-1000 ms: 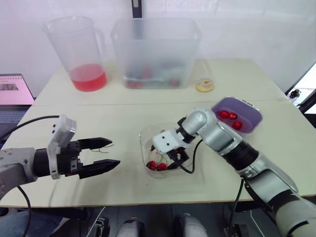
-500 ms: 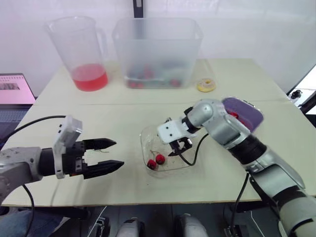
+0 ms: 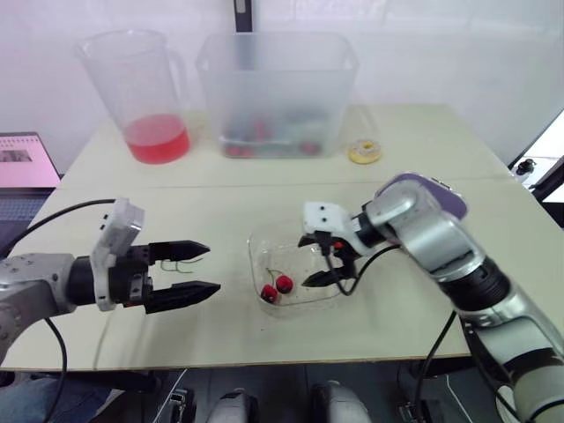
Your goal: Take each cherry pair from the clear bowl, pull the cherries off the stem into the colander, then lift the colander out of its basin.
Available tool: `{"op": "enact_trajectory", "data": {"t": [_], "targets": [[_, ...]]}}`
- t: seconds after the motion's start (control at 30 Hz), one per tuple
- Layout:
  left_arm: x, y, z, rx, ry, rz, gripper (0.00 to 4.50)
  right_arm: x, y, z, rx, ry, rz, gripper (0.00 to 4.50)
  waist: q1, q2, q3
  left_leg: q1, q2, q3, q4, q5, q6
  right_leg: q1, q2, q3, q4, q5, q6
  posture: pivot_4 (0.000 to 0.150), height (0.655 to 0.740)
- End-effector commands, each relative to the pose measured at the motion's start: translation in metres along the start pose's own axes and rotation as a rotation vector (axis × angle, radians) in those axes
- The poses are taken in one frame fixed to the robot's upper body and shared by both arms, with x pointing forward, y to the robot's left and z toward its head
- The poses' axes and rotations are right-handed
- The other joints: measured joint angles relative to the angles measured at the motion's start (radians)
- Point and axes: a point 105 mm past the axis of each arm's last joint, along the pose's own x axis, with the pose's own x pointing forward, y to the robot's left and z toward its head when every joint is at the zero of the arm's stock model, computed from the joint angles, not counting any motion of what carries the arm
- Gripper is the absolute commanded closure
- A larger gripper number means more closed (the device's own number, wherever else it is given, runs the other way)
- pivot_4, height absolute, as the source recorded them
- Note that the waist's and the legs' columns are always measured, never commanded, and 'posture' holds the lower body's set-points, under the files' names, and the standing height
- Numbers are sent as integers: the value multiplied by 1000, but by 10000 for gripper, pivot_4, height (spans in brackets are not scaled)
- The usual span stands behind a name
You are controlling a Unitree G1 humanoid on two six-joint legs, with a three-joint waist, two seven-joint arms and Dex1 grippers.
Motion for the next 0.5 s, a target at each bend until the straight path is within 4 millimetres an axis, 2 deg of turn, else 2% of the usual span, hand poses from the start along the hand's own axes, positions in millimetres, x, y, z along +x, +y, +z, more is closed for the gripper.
{"op": "enact_trajectory", "data": {"t": [0.03, 0.27, 0.5], "targets": [[-5, 0, 11, 66, -18, 13, 192, 12, 8, 5, 10, -7, -36, 0, 1, 0, 0, 0, 0, 0, -1, 0, 0, 0, 0, 0, 0, 0, 0, 1500, 6863], [-8, 1, 6, 62, 7, 25, 192, 33, 12, 4, 78, -8, -91, 0, 3, 0, 0, 0, -1, 1, 0, 0, 0, 0, 0, 0, 0, 0, 0, 1500, 6863], [-8, 1, 5, 67, 17, 29, 192, 41, 10, -4, 90, 30, -130, 0, 2, 0, 0, 0, -1, 1, 0, 0, 0, 0, 1, 0, 0, 0, 0, 1500, 6863]]}}
